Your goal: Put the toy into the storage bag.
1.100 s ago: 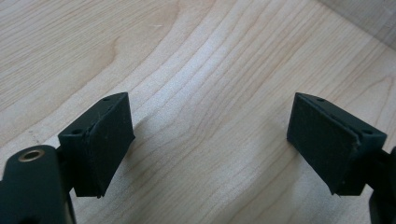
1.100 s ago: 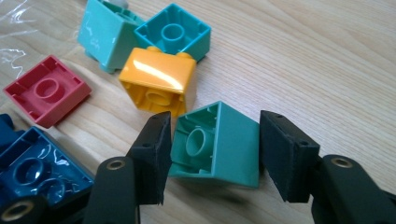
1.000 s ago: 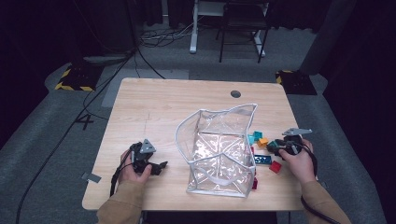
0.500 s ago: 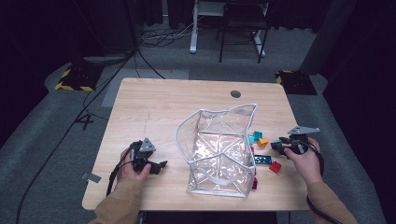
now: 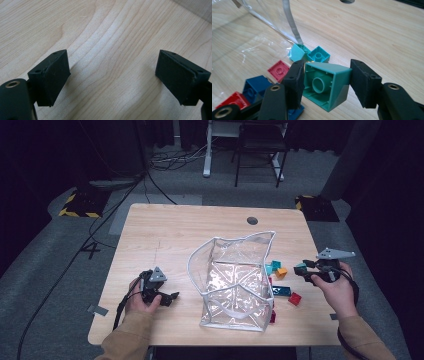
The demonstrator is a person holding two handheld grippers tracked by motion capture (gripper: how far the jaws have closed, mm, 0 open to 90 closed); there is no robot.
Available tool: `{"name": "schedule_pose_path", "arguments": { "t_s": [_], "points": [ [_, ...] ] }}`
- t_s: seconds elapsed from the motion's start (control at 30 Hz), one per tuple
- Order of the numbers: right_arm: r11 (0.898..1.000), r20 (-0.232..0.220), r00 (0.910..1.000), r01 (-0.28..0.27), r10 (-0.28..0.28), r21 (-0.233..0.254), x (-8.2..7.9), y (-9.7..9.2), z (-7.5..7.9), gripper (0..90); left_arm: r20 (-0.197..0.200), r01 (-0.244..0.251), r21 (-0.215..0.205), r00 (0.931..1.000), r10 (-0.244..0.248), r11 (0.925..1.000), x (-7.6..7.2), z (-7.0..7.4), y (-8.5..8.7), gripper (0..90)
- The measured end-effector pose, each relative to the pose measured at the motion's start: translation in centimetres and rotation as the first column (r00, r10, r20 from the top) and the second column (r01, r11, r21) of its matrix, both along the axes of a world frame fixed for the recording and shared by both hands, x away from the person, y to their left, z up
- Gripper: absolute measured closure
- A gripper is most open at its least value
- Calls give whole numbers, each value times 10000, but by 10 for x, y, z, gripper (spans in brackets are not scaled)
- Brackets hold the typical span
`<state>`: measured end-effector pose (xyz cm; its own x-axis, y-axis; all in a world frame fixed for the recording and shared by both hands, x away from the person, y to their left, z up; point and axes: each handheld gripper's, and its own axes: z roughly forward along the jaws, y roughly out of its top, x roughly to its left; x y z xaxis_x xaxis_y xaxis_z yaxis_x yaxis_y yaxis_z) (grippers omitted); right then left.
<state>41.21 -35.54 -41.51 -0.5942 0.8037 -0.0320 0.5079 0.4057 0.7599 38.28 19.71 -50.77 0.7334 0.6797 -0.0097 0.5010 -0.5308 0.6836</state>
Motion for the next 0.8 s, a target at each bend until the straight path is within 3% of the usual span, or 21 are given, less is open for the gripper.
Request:
{"name": "schedule_pose_path", "arguments": {
  "t_s": [0.07, 0.17, 0.27, 0.4, 0.8],
  "points": [
    [9994, 51, 10000, -39, 37, 347, -3, -1, 9, 473, -5, -9, -5, 10000, 9, 10000, 0, 0, 0, 125],
    [9989, 117, 9999, -61, 55, 468, -5, -1, 14, 473, -6, -19, -11, 10000, 18, 10000, 0, 0, 0, 125],
    [9972, 319, 9994, -177, 154, 726, -10, 0, 29, 473, -3, -102, -28, 9999, 102, 9999, 0, 0, 0, 125],
    [9964, 490, 9982, -375, 338, 755, -12, 3, 44, 473, -39, -355, -78, 9994, 354, 9993, -1, -1, 0, 121],
    [9909, 989, 9903, -1060, 976, 828, -14, 19, 85, 473, -63, -458, -92, 9989, 457, 9989, 0, -1, -1, 116]
  ]
}}
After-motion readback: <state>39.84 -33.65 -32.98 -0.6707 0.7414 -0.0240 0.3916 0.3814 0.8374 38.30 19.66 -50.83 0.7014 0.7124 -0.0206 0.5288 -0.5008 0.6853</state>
